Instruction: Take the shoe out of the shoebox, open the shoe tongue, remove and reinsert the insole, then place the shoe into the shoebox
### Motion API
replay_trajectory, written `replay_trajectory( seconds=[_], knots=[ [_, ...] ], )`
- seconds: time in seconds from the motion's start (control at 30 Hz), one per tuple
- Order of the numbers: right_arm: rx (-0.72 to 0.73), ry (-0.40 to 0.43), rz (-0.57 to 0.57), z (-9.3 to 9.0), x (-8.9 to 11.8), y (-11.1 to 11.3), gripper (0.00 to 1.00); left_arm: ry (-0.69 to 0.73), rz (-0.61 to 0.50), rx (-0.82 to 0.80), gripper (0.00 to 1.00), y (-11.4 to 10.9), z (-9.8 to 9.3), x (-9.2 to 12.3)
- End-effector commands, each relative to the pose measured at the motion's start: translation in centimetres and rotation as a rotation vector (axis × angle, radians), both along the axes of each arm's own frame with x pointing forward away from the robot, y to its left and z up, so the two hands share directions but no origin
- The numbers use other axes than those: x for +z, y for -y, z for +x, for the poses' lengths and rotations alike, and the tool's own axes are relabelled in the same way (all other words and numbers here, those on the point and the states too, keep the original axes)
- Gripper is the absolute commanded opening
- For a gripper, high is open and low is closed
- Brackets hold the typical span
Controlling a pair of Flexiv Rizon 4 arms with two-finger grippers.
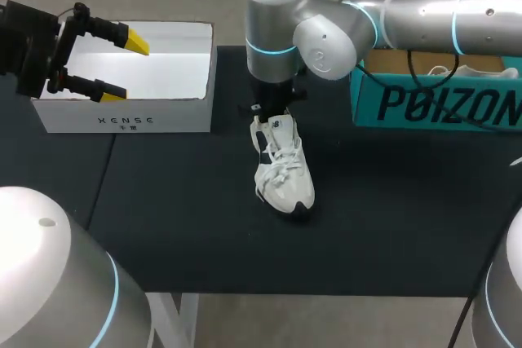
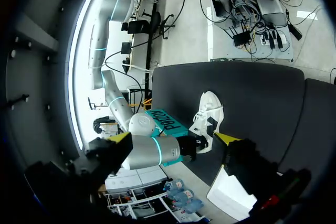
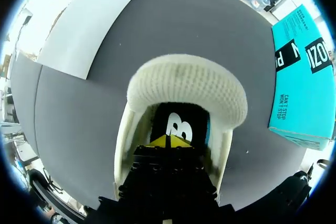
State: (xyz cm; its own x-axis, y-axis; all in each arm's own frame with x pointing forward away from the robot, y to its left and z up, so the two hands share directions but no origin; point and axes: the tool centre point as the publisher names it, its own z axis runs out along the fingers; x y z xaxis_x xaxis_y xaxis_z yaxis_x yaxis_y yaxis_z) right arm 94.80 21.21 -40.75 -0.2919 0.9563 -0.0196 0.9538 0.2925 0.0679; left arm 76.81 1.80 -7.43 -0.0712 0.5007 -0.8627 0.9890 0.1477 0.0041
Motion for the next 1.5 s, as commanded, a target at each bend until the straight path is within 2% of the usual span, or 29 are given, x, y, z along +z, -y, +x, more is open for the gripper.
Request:
replay_trajectory(
  seconds=[0.03,0.17,0.27,0.43,0.73,0.93,1.2,1.37,1.5],
  knots=[
    [-0.001,0.029,0.016,-0.2,1.4,0.2,0.0,-0.001,0.003,-0.002,1.0,0.0,0.1,0.0],
    [-0.008,0.091,0.007,0.1,4.5,0.4,0.0,-0.001,0.003,-0.002,1.0,0.0,0.1,0.0],
    [-0.004,0.115,-0.013,0.5,5.4,0.8,0.0,-0.001,0.003,-0.002,1.0,0.0,0.1,0.0],
    [-0.006,0.11,-0.045,1.0,4.7,1.3,0.0,-0.001,0.003,-0.002,1.0,0.0,0.1,0.0],
    [-0.021,0.037,-0.088,0.5,1.0,2.2,0.0,-0.001,0.003,-0.002,1.0,0.0,0.1,0.0],
    [-0.004,0.004,-0.075,0.2,-0.7,1.6,0.0,-0.001,0.003,-0.002,1.0,0.0,0.1,0.0],
    [-0.004,-0.015,0.009,-0.3,-0.7,0.7,0.0,-0.001,0.003,-0.002,1.0,0.0,0.1,0.0],
    [0.01,0.039,0.003,0.0,1.6,0.4,0.0,-0.001,0.003,-0.002,1.0,0.0,0.1,0.0],
    [0.006,0.095,-0.019,1.4,3.1,0.8,0.0,-0.001,0.003,-0.002,1.0,0.0,0.1,0.0]
  ],
)
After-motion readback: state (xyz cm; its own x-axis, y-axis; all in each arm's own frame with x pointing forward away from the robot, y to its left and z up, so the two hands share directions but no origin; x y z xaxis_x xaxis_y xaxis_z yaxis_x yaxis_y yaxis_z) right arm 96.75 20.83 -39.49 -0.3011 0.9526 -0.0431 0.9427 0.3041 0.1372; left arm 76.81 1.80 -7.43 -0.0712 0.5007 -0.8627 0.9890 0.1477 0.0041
